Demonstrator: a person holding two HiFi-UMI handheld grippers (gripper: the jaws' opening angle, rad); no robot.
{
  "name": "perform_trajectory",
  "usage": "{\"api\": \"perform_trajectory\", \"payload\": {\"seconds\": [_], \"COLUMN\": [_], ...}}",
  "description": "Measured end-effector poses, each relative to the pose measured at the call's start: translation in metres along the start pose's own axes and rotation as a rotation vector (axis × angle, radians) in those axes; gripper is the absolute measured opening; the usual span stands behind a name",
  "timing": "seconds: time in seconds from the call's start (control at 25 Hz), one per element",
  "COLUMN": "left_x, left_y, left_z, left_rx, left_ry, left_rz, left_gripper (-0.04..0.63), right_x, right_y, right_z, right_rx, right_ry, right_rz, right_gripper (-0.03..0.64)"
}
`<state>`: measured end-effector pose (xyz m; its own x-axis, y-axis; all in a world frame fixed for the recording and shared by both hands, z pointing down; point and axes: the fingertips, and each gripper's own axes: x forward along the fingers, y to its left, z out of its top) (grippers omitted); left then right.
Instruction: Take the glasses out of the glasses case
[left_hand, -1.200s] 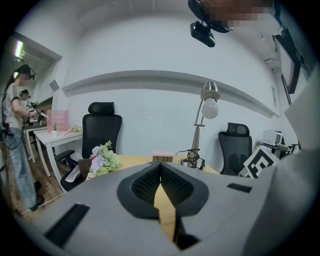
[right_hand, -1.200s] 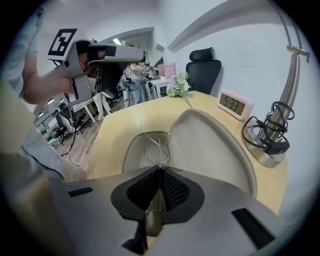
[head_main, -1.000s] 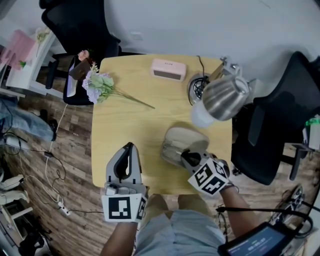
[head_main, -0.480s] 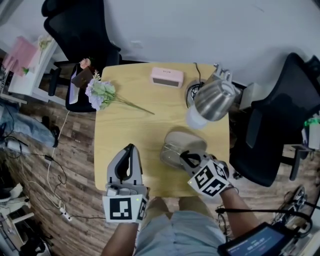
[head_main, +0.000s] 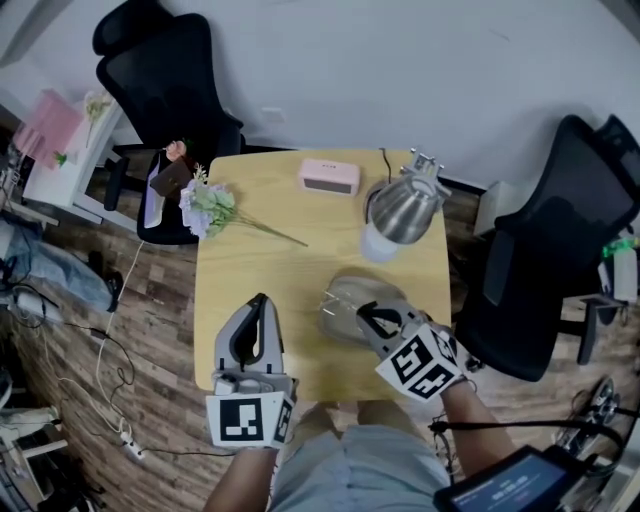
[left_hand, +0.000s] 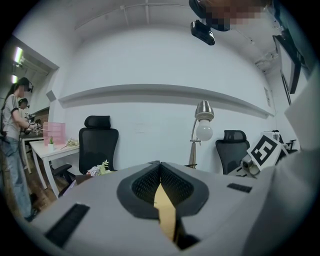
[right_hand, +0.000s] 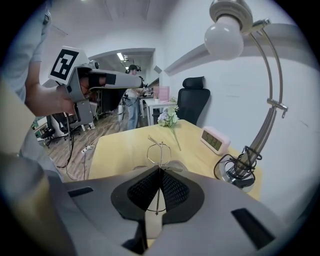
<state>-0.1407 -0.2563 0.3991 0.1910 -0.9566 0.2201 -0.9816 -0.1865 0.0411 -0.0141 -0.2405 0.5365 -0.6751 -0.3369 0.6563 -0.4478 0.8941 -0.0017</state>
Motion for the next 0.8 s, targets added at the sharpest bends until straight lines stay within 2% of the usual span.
{"api": "perform_trajectory", "payload": {"seconds": [0.36, 0.8], "left_x": [-0.012, -0.048], "left_y": [-0.004, 0.017], "left_z": [0.033, 0.079], "left_rx": [0.031, 0.053], "left_ry": [-0.080, -0.183], "left_rz": [-0.001, 0.059], "left_gripper": [0.006, 0.006], "right_x": [-0.031, -0.076], "right_y": [-0.008, 0.011], "right_z": [0.051, 0.142], "right_rx": [-0.036, -0.108], "right_ry": [-0.118, -0.345], "right_rz": [-0.078, -0.147], "right_gripper": [0.021, 0.021]}}
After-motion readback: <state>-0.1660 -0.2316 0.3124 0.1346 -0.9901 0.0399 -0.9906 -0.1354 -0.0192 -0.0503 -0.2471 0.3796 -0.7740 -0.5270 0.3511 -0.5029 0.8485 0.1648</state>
